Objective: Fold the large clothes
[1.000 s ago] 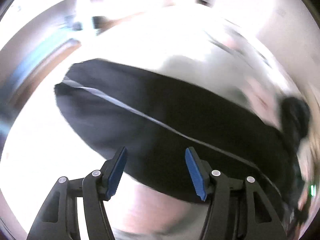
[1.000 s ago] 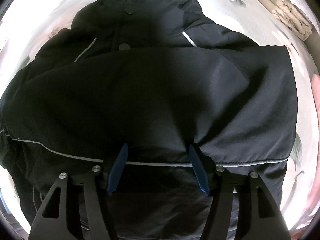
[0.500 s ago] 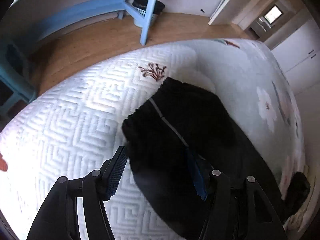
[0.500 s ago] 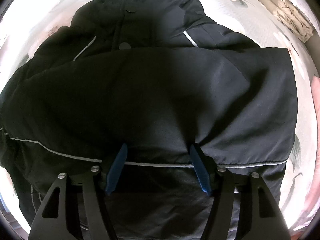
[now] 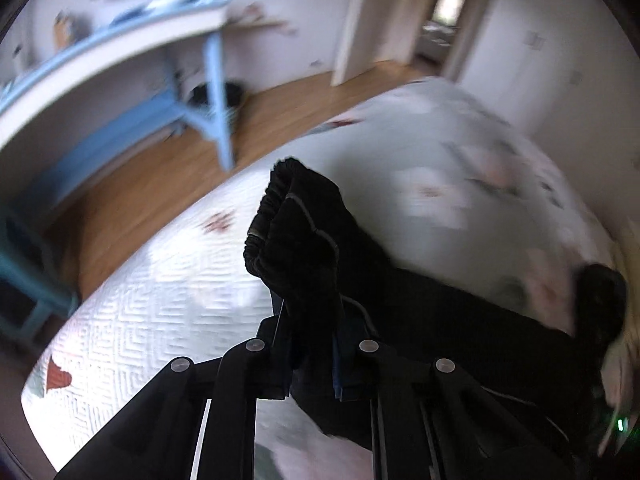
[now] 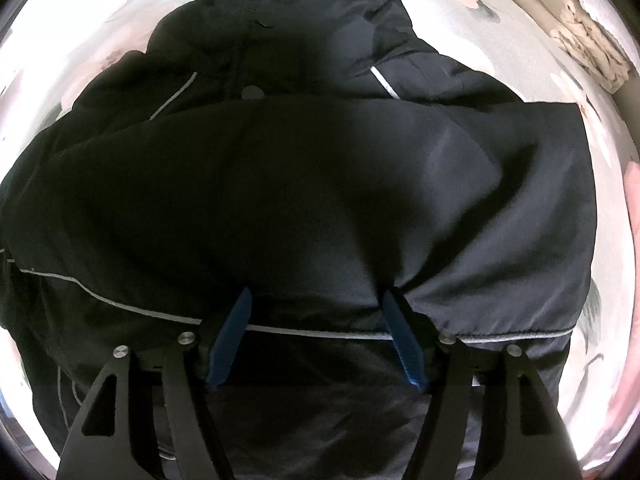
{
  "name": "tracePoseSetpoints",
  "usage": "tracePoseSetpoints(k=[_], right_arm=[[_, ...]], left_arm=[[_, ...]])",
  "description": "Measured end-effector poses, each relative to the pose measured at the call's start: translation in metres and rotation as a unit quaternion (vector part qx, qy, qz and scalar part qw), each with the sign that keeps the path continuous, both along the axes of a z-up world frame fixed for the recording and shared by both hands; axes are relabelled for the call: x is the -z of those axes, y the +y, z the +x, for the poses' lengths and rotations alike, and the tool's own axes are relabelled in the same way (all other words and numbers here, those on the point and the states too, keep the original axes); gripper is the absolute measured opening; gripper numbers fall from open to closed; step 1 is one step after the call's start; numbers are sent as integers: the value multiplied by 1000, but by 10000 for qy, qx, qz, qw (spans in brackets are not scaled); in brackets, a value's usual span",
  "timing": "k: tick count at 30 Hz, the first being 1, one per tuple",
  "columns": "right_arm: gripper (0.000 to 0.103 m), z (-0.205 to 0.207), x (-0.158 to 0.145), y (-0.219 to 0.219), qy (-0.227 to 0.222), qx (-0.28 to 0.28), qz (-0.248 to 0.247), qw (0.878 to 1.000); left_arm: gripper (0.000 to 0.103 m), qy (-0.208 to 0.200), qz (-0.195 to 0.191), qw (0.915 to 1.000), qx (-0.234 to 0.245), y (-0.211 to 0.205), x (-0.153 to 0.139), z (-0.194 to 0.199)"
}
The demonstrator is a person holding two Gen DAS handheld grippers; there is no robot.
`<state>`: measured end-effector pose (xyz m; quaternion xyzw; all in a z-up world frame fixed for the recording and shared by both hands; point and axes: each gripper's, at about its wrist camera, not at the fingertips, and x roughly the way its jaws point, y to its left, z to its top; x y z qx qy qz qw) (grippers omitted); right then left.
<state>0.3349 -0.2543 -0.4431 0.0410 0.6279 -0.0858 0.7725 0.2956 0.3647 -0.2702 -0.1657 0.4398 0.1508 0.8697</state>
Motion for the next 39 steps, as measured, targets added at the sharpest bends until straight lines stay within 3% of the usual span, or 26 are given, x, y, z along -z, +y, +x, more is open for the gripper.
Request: tracePoseSetpoints(k=[5,10,13,16,21,23,26,28,32,37,39], right_arm=[[73,-3,-11,-12,89,-116,295,9995],[73,-33,-44,-26,-206,-318,545,9978],[73,-52,-59,-36,-304,-422,584,9969],[73,-75,-72,-56,-347,-512,523,9967],[73,-99,-88,-87,-350,-637,180,9972],[73,-109,-90,-103,-334,-657,84,9972],[73,-112,-83,-120,-282,-616,159,9976],[73,-113,-77,-129,-236,-560,193,9980],[73,-113,-69,-139,-235,-467,441,9977],[73,-103,-75,-133,-489,-461,1155,9910],[73,-91,-76,-122,-568,-501,1608,9841]], left_arm=[[13,-340,72,9916,1247,-107,-49,-7],[13,-611,-62,9645,2567,-241,-73,-19],[13,-569,-565,9456,3153,-317,-69,-25],[13,-615,-618,9300,3570,-390,-58,-31],[13,-435,-783,9178,3869,-476,-20,-27],[14,-329,-782,9155,3932,-494,-4,-31],[31,14,-911,9082,4085,-520,31,-40],[71,464,-1274,8962,4223,-530,61,-38],[73,929,-1469,8856,4308,-534,98,-47],[73,936,-1645,8795,4367,-521,79,-61],[73,941,-1627,8835,4292,-505,68,-68]])
